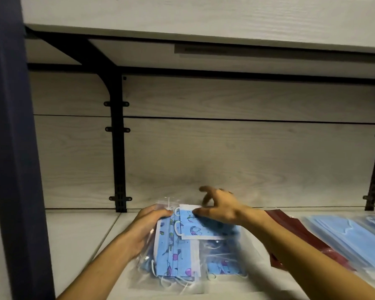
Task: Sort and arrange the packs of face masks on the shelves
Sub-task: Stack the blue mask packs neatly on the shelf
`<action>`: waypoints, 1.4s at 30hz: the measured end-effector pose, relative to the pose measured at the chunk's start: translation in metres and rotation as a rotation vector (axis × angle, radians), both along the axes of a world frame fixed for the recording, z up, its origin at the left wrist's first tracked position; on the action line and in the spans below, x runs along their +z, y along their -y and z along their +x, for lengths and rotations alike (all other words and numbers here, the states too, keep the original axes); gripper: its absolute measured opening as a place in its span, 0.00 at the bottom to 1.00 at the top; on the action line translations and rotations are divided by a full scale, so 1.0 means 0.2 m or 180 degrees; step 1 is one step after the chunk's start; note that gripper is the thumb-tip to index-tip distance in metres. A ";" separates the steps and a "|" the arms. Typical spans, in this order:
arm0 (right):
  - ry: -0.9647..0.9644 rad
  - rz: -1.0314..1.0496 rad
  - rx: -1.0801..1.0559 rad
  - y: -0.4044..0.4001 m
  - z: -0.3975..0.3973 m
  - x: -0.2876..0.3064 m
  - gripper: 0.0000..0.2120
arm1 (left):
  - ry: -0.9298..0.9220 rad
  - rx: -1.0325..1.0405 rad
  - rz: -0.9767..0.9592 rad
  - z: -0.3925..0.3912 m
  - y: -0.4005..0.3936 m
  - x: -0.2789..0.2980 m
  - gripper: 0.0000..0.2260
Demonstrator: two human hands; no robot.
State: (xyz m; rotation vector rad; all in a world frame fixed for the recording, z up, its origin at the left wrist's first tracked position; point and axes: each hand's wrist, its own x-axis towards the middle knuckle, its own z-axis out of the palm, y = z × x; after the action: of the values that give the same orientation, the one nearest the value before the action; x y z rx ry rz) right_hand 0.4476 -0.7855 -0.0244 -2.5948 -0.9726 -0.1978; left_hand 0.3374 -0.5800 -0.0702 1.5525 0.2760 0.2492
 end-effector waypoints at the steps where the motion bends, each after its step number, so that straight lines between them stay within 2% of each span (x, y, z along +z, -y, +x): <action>1: -0.0007 -0.0086 -0.0020 0.01 0.01 -0.01 0.32 | 0.0013 0.0058 -0.0084 0.00 0.00 0.00 0.12; 3: 0.0143 -0.0122 0.0017 0.03 0.01 -0.02 0.20 | -0.0041 0.0132 -0.0261 0.00 -0.01 0.00 0.15; 5: 0.0171 0.0112 0.0011 0.06 0.01 -0.05 0.12 | -0.0273 0.0084 -0.0315 -0.01 -0.01 0.01 0.20; 9: 0.0080 0.0966 -0.0454 0.10 0.03 -0.08 0.07 | -0.0514 0.0030 -0.0478 0.00 0.01 0.03 0.26; 12: -0.0364 0.1405 -0.0636 0.10 0.01 -0.11 0.04 | -0.0428 0.0017 -0.0441 0.00 0.01 0.03 0.23; 14: -0.0729 0.1522 -0.0573 0.07 -0.05 -0.14 0.07 | -0.0352 -0.0015 -0.0258 0.01 0.01 0.02 0.17; 16: -0.0881 0.1367 -0.0455 0.05 -0.10 -0.17 0.11 | -0.0287 0.0003 -0.0200 0.02 0.00 0.00 0.11; 17: -0.0829 0.1341 -0.0448 0.05 -0.12 -0.19 0.13 | -0.0255 0.0082 -0.0208 0.02 -0.01 -0.01 0.09; 19: -0.0352 0.1332 -0.0723 0.10 -0.13 -0.19 0.17 | -0.0202 0.0189 -0.0244 0.04 -0.02 -0.03 0.06; 21: 0.0105 0.1060 -0.1150 0.18 -0.12 -0.19 0.20 | -0.0183 0.0219 -0.0279 0.05 -0.03 -0.04 0.06; 23: -0.0056 0.0700 -0.1435 0.25 -0.09 -0.22 0.28 | -0.0218 0.0297 -0.0234 0.07 -0.05 -0.04 0.11; 26: -0.0443 0.0419 -0.1523 0.30 -0.08 -0.24 0.34 | -0.0206 0.0385 -0.0146 0.09 -0.05 -0.06 0.09; 27: -0.0453 0.0486 -0.1516 0.31 -0.07 -0.24 0.33 | -0.0221 0.0364 -0.0139 0.09 -0.06 -0.06 0.11; 30: -0.0575 0.0885 -0.1450 0.31 -0.03 -0.27 0.26 | -0.0251 0.0352 -0.0062 0.11 -0.11 -0.09 0.26; 31: -0.0649 0.1035 -0.1412 0.32 -0.02 -0.29 0.23 | -0.0300 0.0297 -0.0033 0.11 -0.12 -0.10 0.27; 36: -0.0861 0.1641 -0.1292 0.35 0.03 -0.31 0.13 | -0.0368 0.0235 0.0028 0.07 -0.09 -0.06 0.25; 40: -0.0220 0.1415 -0.1287 0.37 0.00 -0.31 0.14 | -0.0390 0.0080 0.0121 0.03 -0.03 -0.02 0.10; 42: -0.0006 0.1465 -0.1205 0.37 -0.04 -0.28 0.10 | -0.0396 0.0072 0.0159 0.03 -0.03 -0.02 0.08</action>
State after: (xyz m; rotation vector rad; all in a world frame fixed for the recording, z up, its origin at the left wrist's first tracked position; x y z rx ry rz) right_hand 0.4398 -0.8601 -0.0808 -2.3146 -0.3639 -0.4569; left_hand 0.3433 -0.5748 -0.0743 1.6177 0.3875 0.1786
